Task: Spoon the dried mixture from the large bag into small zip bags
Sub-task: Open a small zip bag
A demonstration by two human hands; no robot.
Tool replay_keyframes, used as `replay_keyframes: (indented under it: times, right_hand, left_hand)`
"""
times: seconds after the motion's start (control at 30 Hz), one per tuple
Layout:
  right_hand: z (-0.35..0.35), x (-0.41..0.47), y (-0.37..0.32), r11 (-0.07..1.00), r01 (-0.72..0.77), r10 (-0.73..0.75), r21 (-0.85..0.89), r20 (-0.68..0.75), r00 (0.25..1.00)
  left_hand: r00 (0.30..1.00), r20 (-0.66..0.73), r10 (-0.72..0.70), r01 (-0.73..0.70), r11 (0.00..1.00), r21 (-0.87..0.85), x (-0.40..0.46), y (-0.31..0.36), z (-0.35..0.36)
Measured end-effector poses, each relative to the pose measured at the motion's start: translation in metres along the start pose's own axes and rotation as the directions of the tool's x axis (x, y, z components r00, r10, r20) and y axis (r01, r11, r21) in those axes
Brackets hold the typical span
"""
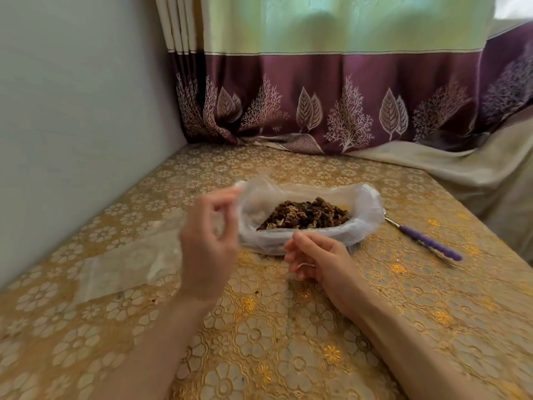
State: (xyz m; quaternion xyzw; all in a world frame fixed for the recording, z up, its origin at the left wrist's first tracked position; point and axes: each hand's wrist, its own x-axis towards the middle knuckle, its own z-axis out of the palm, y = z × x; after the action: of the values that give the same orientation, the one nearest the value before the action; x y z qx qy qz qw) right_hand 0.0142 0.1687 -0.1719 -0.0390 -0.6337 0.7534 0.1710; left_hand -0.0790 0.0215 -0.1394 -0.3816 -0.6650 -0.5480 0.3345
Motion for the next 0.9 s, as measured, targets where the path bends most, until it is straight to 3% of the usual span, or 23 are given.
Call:
replay_keyframes:
  times: [0.1,0.2,0.37,0.7,0.9]
  right_hand:
    - [0.000,-0.002,0.000,0.999,0.028,-0.029,0.047,0.013,1.000]
    - [-0.001,-0.001,0.001,0.997,0.021,-0.017,0.071,-0.060,0.998]
    - [0.000,0.001,0.003,0.997,-0.052,0.042,-0.057,-0.162,0.986]
    - [0.002,0.001,0.002,0.996,-0.044,0.029,-0.073,-0.197,0.980]
    - [0.001,0.000,0.002,0.989,-0.030,0.007,-0.142,-0.160,0.987]
  left_hand:
    - [0.950,0.295,0.104,-0.160,0.972,0.175,-0.018,0.010,0.020]
    - [0.925,0.376,-0.057,-0.036,0.972,0.234,-0.024,0.008,0.025]
    - [0.904,0.388,-0.181,0.111,0.974,0.197,-0.022,-0.001,0.019]
    - [0.884,0.456,-0.106,0.022,0.982,0.186,-0.026,0.007,0.024]
    - [0.871,0.470,-0.144,0.109,0.989,0.101,-0.024,0.007,0.023]
